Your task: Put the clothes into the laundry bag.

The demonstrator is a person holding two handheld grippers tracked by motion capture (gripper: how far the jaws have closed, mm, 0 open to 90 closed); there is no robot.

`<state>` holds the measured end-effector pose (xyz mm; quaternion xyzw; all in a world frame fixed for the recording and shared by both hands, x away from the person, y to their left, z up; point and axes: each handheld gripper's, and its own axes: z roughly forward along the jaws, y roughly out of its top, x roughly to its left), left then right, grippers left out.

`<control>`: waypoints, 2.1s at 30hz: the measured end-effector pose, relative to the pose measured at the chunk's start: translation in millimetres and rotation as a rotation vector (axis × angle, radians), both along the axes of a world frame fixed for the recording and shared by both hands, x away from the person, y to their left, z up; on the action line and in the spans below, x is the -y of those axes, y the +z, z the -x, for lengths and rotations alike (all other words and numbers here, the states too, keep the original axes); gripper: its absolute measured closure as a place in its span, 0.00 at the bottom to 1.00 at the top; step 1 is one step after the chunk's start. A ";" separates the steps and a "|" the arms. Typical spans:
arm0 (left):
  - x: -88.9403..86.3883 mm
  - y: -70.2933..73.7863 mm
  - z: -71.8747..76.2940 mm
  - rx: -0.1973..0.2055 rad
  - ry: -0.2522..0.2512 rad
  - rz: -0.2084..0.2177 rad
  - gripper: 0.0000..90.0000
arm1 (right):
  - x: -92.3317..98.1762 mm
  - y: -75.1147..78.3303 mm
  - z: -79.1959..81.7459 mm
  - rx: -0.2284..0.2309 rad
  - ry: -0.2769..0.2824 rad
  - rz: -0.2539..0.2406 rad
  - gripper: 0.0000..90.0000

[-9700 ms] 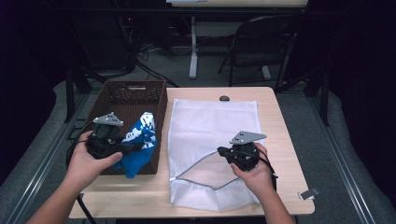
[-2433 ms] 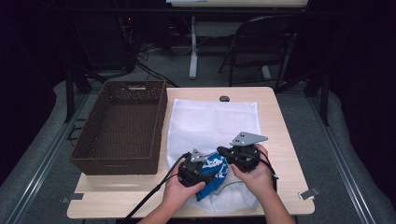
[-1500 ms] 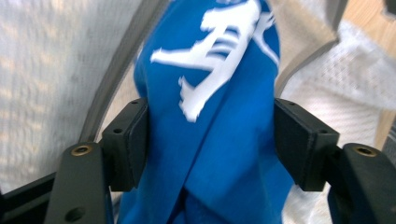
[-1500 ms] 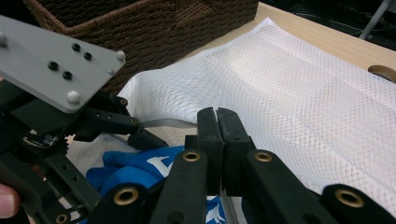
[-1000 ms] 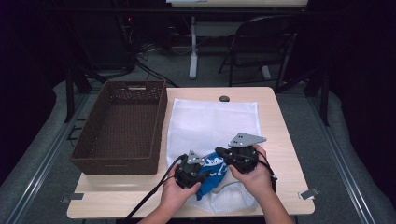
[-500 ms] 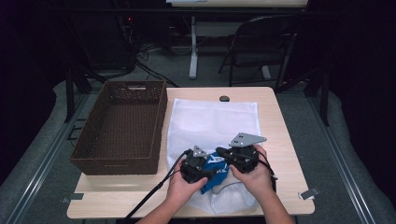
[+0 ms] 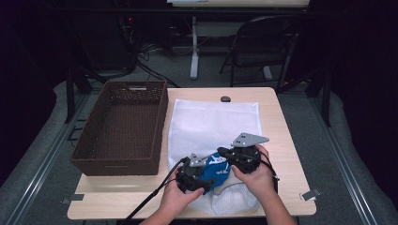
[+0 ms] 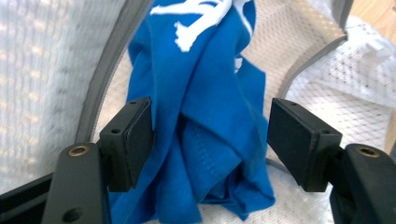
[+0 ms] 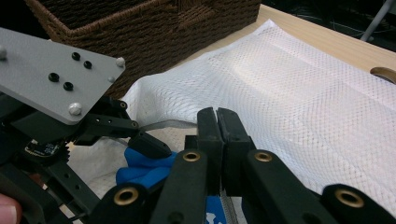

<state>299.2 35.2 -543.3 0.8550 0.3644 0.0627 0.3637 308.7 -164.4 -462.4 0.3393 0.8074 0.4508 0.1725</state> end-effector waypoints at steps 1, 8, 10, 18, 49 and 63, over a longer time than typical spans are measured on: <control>-0.3 -1.9 0.0 0.001 0.005 -0.001 0.35 | -0.2 -0.1 0.2 -0.001 -0.001 0.001 0.99; -0.8 -14.0 2.5 0.022 0.008 -0.030 0.57 | -0.5 0.3 0.6 0.007 0.005 0.004 0.99; -2.1 -15.3 2.1 0.032 0.011 -0.034 0.64 | -0.6 0.2 0.8 0.008 0.006 0.005 0.99; -4.7 -15.6 -0.8 0.035 0.010 -0.013 0.80 | -1.4 0.9 1.4 0.009 0.007 0.004 0.99; 23.9 14.8 -33.7 0.106 0.082 0.052 0.86 | -3.3 2.4 2.8 0.006 0.014 -0.015 0.99; 23.5 14.9 -48.5 0.100 0.118 0.090 0.86 | -5.3 0.5 2.5 0.000 0.024 -0.007 0.99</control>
